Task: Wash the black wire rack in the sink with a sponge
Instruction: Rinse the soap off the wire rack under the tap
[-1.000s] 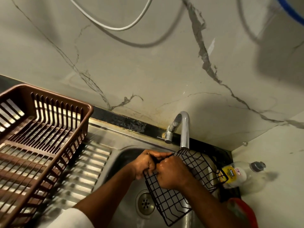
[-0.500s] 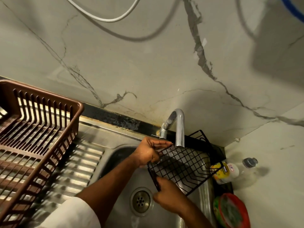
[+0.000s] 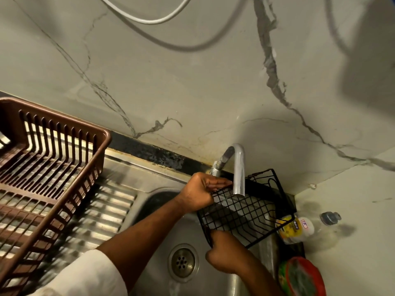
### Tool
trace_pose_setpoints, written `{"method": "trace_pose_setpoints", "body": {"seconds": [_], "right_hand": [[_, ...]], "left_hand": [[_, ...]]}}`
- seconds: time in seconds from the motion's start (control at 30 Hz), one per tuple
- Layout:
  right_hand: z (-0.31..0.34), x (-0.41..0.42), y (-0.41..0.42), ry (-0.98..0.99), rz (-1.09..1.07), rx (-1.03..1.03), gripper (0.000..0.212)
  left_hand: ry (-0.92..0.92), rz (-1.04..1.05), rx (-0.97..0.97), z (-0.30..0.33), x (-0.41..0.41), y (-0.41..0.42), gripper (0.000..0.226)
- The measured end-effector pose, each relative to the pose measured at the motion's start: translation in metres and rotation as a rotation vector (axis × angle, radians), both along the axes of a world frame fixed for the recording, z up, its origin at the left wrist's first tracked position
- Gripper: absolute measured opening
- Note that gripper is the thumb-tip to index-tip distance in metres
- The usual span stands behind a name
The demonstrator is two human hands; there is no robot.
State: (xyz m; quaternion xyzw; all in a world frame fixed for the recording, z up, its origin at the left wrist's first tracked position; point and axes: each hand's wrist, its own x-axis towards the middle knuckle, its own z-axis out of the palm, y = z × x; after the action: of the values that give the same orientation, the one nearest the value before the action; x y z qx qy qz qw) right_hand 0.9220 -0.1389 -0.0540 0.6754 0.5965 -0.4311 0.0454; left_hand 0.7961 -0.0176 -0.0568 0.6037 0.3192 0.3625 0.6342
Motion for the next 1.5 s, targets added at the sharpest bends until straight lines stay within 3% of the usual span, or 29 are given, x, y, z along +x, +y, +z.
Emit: {"method": "trace_pose_setpoints", "body": {"seconds": [0.07,0.17,0.23,0.3,0.4,0.53,0.6,0.73,0.8,0.9,1.0,1.13,1.23,1.33,1.5], "right_hand": [[-0.001,0.002,0.020,0.143,-0.189,-0.048,0.031],[-0.003,0.020,0.052,0.557,-0.773,0.039,0.019],[-0.007,0.041,0.070,0.750,-1.140,0.217,0.030],[-0.016,0.053,0.081,0.905,-1.382,0.247,0.049],[-0.021,0.027,0.073,1.012,-1.355,0.001,0.047],[-0.021,-0.025,0.044,0.906,-1.191,-0.306,0.039],[-0.015,-0.020,0.049,0.841,-1.193,-0.273,0.031],[-0.022,0.025,0.083,0.808,-1.519,0.050,0.033],[-0.028,0.024,0.080,0.826,-1.571,0.030,0.033],[-0.034,-0.013,0.056,0.895,-1.446,-0.203,0.039],[-0.034,-0.024,0.047,0.796,-1.295,-0.287,0.045],[-0.030,0.023,0.085,0.685,-1.421,0.000,0.039],[-0.027,0.022,0.089,0.494,-1.340,0.133,0.024],[-0.015,-0.005,0.061,0.317,-0.965,0.093,0.013],[0.016,-0.013,0.000,0.214,-0.056,-0.038,0.025]], "left_hand": [[0.002,0.009,-0.004,-0.001,0.002,-0.002,0.075],[-0.026,0.017,-0.044,0.000,-0.004,-0.005,0.077],[-0.086,0.024,-0.077,-0.001,-0.009,-0.011,0.066],[-0.105,0.067,-0.096,-0.002,-0.013,-0.018,0.061],[-0.132,0.151,-0.148,-0.008,-0.014,-0.018,0.062],[-0.112,0.189,-0.153,-0.016,-0.020,-0.019,0.055],[-0.108,0.200,-0.172,-0.021,-0.024,-0.027,0.050],[-0.169,0.250,-0.294,-0.017,-0.025,-0.044,0.039],[-0.175,0.282,-0.330,-0.019,-0.026,-0.045,0.036],[-0.111,0.291,-0.307,-0.024,-0.035,-0.040,0.034],[-0.063,0.265,-0.265,-0.027,-0.046,-0.041,0.046],[-0.062,0.255,-0.269,-0.025,-0.052,-0.050,0.061],[-0.040,0.248,-0.263,-0.021,-0.054,-0.050,0.064],[-0.028,0.207,-0.226,-0.011,-0.061,-0.044,0.044],[0.076,0.051,-0.142,0.013,-0.071,-0.026,0.044]]}}
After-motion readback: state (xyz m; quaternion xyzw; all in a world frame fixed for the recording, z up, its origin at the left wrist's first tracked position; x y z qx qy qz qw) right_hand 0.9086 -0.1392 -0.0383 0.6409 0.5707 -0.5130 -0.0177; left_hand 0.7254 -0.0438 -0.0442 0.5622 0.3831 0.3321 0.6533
